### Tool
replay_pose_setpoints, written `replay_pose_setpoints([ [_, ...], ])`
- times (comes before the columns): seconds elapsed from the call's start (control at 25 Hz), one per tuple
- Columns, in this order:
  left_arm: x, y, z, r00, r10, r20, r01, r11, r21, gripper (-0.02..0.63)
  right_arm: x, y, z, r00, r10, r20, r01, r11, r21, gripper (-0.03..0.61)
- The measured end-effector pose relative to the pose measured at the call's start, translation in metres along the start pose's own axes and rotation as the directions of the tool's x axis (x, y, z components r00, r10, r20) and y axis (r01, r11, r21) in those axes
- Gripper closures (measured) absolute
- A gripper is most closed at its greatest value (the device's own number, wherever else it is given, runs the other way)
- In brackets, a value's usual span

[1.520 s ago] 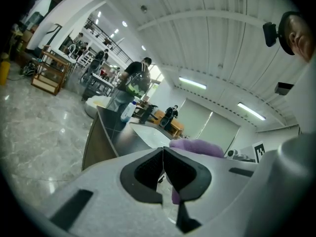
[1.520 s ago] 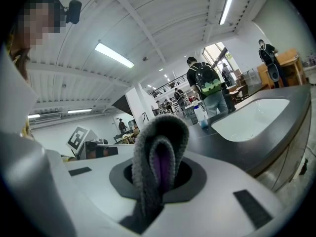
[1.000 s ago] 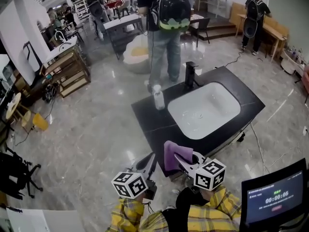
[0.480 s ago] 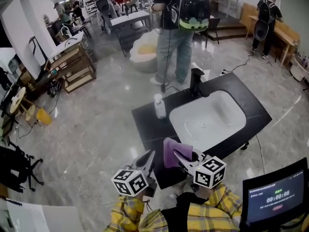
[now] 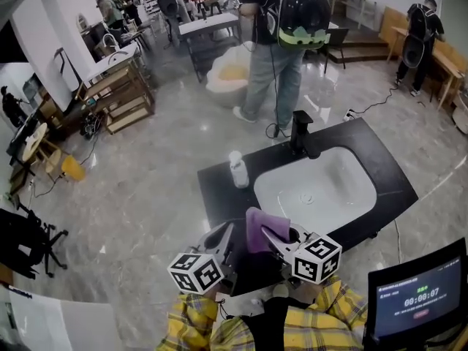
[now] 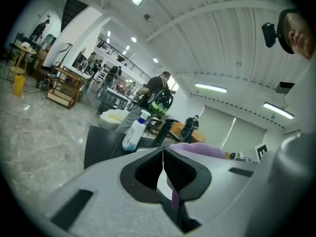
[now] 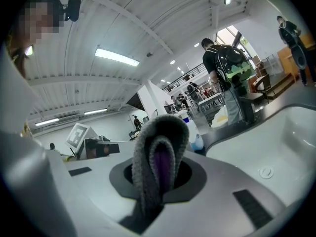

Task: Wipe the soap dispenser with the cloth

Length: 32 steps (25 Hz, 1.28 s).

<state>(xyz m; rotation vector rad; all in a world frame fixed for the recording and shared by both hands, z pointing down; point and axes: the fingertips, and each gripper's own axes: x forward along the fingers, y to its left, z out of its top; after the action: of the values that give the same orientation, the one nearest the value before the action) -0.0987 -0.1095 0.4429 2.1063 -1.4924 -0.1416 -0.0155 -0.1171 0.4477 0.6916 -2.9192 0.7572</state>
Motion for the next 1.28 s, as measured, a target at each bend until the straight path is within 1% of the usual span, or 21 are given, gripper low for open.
replay_pose_setpoints([
  [0.12, 0.010, -0.003, 0.007, 0.999, 0.019, 0.027, -0.019, 1.000, -0.007, 0.606, -0.001, -0.010, 0.001, 1.000, 0.017, -0.017, -0.018, 1.000, -0.014, 0.537],
  [0.2, 0.018, -0.005, 0.011, 0.999, 0.035, 0.035, -0.035, 0.999, 0.018, 0.606, 0.000, -0.018, 0.001, 0.999, 0.029, -0.020, -0.029, 1.000, -0.012, 0.537],
  [0.28, 0.025, -0.007, 0.012, 0.998, 0.046, 0.041, -0.048, 0.998, 0.036, 0.606, 0.001, -0.026, 0.002, 0.999, 0.032, -0.024, -0.032, 0.999, -0.007, 0.537],
  [0.44, 0.035, 0.001, 0.013, 0.996, 0.070, 0.049, -0.071, 0.997, 0.029, 0.606, 0.003, -0.033, 0.004, 0.999, 0.042, -0.027, -0.043, 0.999, -0.018, 0.537],
  [0.52, 0.040, 0.006, 0.017, 0.996, 0.073, 0.041, -0.075, 0.997, 0.036, 0.606, 0.006, -0.037, 0.007, 0.999, 0.036, -0.024, -0.036, 0.999, -0.019, 0.537],
  [0.72, 0.058, 0.009, 0.018, 0.999, 0.049, -0.012, -0.047, 0.992, 0.115, 0.606, 0.014, -0.053, 0.011, 1.000, -0.003, 0.000, 0.003, 1.000, -0.003, 0.537],
  [0.88, 0.067, 0.018, 0.026, 0.999, 0.022, -0.038, -0.016, 0.988, 0.154, 0.605, 0.027, -0.053, 0.014, 1.000, -0.024, 0.008, 0.024, 1.000, -0.002, 0.537],
  [1.08, 0.076, 0.031, 0.040, 0.999, -0.002, -0.052, 0.010, 0.988, 0.155, 0.604, 0.042, -0.053, 0.020, 0.998, -0.058, 0.016, 0.058, 0.998, -0.009, 0.537],
  [1.2, 0.082, 0.036, 0.051, 0.999, -0.011, -0.045, 0.018, 0.990, 0.140, 0.604, 0.048, -0.055, 0.024, 0.997, -0.076, 0.018, 0.076, 0.997, -0.010, 0.537],
  [1.28, 0.086, 0.038, 0.057, 0.999, -0.016, -0.041, 0.022, 0.989, 0.144, 0.604, 0.051, -0.056, 0.027, 0.996, -0.085, 0.022, 0.085, 0.996, -0.011, 0.537],
])
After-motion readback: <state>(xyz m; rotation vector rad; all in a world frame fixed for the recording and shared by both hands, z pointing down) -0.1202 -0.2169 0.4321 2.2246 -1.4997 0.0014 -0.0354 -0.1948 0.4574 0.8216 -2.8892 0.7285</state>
